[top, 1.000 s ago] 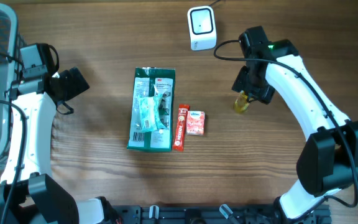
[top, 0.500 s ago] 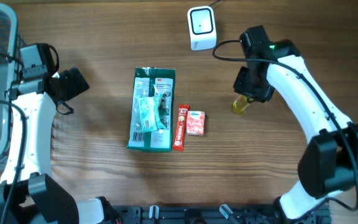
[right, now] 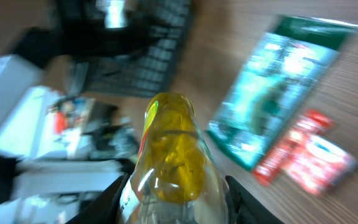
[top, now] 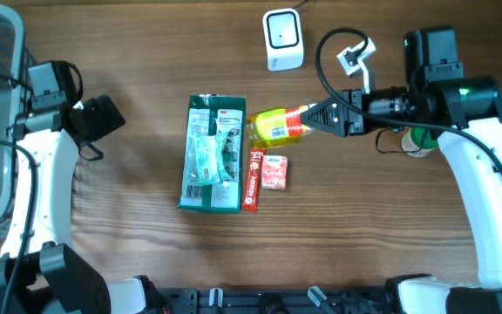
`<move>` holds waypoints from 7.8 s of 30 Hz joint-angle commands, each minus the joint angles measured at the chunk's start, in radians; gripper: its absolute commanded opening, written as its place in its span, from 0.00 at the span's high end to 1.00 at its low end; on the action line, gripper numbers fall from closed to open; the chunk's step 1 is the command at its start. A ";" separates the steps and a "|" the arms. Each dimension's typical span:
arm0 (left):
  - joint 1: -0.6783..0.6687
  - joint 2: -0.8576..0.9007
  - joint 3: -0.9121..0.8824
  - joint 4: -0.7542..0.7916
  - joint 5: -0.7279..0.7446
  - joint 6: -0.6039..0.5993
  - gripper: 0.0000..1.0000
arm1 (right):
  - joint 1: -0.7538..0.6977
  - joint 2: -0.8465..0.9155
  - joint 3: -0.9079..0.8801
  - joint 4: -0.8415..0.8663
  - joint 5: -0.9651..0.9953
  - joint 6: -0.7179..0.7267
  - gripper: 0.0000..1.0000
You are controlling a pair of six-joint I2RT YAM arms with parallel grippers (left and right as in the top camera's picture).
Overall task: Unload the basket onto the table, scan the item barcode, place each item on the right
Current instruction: 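Lift the Vim bottle and hold it up to the scanner, then carry the Vim bottle right and set it beside the green jar, then move the right gripper left over the red-white Kleenex pack, then lower the right gripper and grasp the Kleenex pack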
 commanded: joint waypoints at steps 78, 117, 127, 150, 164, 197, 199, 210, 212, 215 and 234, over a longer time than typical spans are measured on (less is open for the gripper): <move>0.005 -0.007 0.009 0.003 -0.002 0.013 0.00 | 0.448 1.059 0.781 0.719 2.039 -0.731 0.85; 0.005 -0.007 0.009 0.003 -0.002 0.013 0.00 | 0.149 0.573 0.777 -0.224 1.305 0.067 0.75; 0.005 -0.007 0.009 0.003 -0.002 0.013 0.00 | -0.190 0.598 0.683 -0.365 1.118 0.110 0.74; 0.005 -0.007 0.009 0.003 -0.002 0.013 0.00 | -0.273 0.578 0.544 -0.198 1.095 0.108 0.00; 0.005 -0.007 0.009 0.003 -0.002 0.013 0.00 | 0.057 0.491 0.464 -0.373 0.684 0.068 0.63; 0.005 -0.007 0.009 0.003 -0.002 0.013 0.00 | 0.440 0.491 -0.202 0.262 1.275 0.658 0.93; 0.005 -0.007 0.009 0.003 -0.002 0.013 0.00 | 0.424 0.491 -0.202 0.314 1.238 0.657 0.93; 0.005 -0.007 0.009 0.003 -0.002 0.013 0.00 | 0.276 0.452 -0.165 0.325 0.951 0.654 0.91; 0.005 -0.007 0.009 0.003 -0.002 0.013 0.00 | 0.280 0.452 -0.167 0.308 0.811 0.604 0.91; 0.005 -0.007 0.009 0.003 -0.002 0.013 0.00 | 0.317 0.452 -0.175 0.257 0.795 0.603 0.90; 0.005 -0.007 0.009 0.003 -0.002 0.013 0.00 | 0.409 0.460 -0.176 0.385 1.083 0.659 0.81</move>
